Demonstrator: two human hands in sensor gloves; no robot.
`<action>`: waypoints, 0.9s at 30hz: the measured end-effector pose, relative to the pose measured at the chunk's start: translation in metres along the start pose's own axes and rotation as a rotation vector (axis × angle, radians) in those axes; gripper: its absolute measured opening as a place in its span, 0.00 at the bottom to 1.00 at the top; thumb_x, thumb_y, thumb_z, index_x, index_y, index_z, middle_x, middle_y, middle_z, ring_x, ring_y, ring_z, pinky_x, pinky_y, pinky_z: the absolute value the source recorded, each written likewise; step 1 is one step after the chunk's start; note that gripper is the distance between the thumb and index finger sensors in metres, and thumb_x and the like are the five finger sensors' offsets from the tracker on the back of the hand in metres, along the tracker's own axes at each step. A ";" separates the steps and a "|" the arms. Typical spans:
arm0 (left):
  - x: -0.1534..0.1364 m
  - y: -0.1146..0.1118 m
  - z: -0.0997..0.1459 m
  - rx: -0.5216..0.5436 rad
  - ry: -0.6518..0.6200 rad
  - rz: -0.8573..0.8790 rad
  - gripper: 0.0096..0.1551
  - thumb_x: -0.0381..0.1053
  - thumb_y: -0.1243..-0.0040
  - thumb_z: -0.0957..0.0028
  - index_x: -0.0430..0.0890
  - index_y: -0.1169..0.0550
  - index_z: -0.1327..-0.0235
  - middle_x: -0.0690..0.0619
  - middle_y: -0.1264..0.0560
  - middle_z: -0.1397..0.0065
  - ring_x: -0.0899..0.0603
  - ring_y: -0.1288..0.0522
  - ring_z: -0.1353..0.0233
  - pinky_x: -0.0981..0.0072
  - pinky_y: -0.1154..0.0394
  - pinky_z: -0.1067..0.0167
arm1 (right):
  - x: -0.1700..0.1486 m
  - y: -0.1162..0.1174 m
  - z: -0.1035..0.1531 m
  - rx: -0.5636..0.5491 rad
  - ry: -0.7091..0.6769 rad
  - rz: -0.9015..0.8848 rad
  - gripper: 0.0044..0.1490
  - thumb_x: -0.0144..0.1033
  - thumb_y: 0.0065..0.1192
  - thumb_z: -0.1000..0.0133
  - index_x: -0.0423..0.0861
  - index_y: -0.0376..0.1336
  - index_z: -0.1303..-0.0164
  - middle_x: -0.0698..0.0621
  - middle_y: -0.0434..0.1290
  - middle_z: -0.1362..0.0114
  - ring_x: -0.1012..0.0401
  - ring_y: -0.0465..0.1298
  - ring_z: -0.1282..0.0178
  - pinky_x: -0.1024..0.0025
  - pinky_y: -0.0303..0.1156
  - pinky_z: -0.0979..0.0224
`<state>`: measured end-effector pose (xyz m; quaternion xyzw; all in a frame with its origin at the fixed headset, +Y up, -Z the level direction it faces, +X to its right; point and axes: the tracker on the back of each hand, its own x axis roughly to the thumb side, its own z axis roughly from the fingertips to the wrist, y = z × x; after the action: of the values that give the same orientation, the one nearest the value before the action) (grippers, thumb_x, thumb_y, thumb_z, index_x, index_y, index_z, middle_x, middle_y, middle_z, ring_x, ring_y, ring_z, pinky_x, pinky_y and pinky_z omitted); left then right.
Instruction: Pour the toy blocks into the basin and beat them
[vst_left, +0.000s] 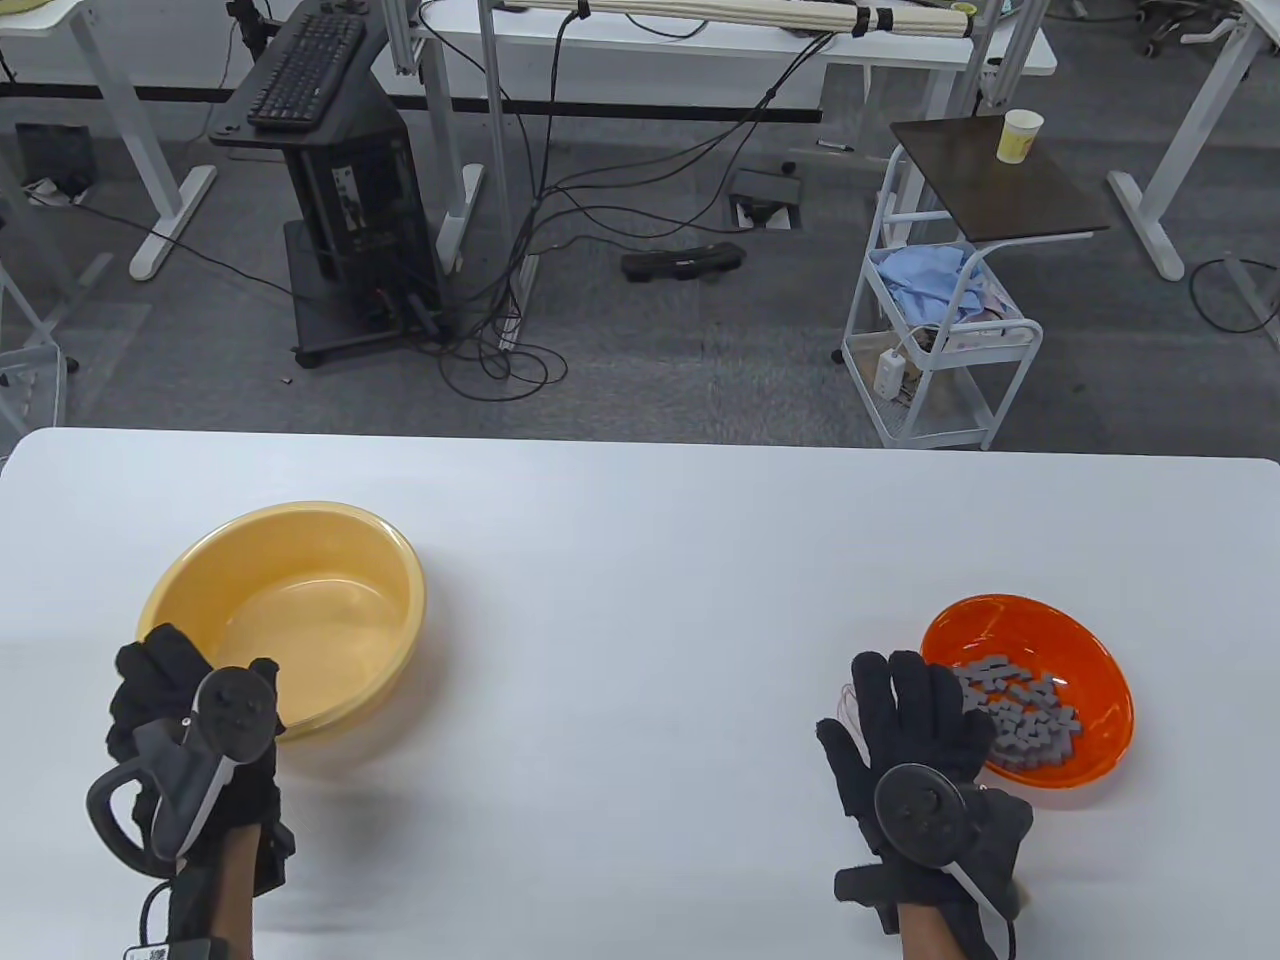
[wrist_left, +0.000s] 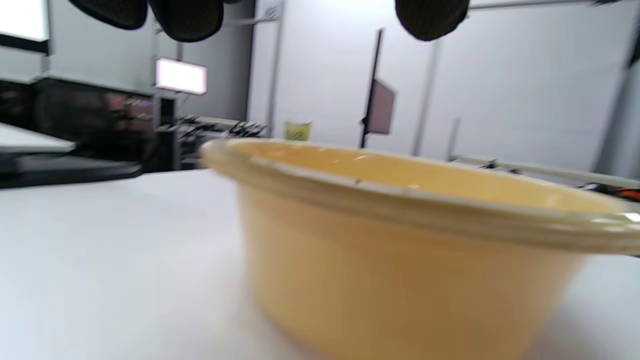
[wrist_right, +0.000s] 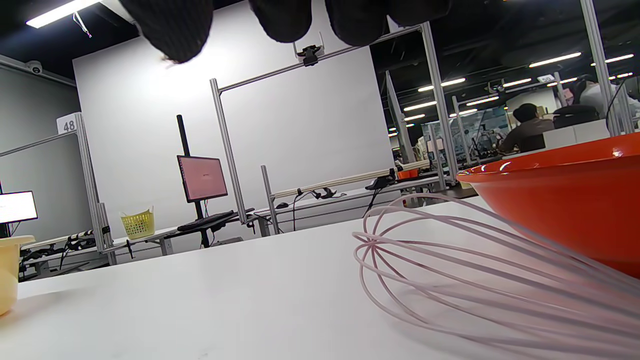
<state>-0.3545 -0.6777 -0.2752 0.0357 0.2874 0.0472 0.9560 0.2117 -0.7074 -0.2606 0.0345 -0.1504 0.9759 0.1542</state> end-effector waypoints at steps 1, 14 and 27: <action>-0.008 -0.003 -0.004 -0.040 0.055 0.020 0.56 0.62 0.57 0.24 0.19 0.60 0.15 0.13 0.59 0.15 0.19 0.42 0.19 0.21 0.40 0.29 | 0.000 0.000 0.000 -0.001 0.000 -0.001 0.43 0.53 0.49 0.28 0.43 0.43 0.09 0.31 0.43 0.09 0.29 0.41 0.14 0.15 0.36 0.25; -0.035 -0.039 -0.025 -0.301 0.157 0.198 0.59 0.62 0.58 0.24 0.12 0.60 0.22 0.31 0.29 0.33 0.49 0.19 0.48 0.51 0.19 0.47 | -0.002 -0.001 0.000 -0.013 0.008 -0.009 0.43 0.52 0.49 0.28 0.43 0.43 0.09 0.30 0.43 0.09 0.28 0.41 0.15 0.16 0.36 0.25; -0.043 -0.050 -0.023 -0.150 0.134 0.775 0.45 0.49 0.48 0.28 0.11 0.47 0.29 0.45 0.18 0.53 0.62 0.12 0.65 0.65 0.11 0.60 | -0.004 -0.002 0.000 -0.020 0.016 -0.018 0.43 0.52 0.49 0.28 0.43 0.43 0.09 0.31 0.43 0.09 0.28 0.42 0.15 0.16 0.37 0.25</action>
<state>-0.3989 -0.7313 -0.2754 0.0686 0.3099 0.4273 0.8466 0.2161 -0.7064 -0.2603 0.0267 -0.1586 0.9732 0.1645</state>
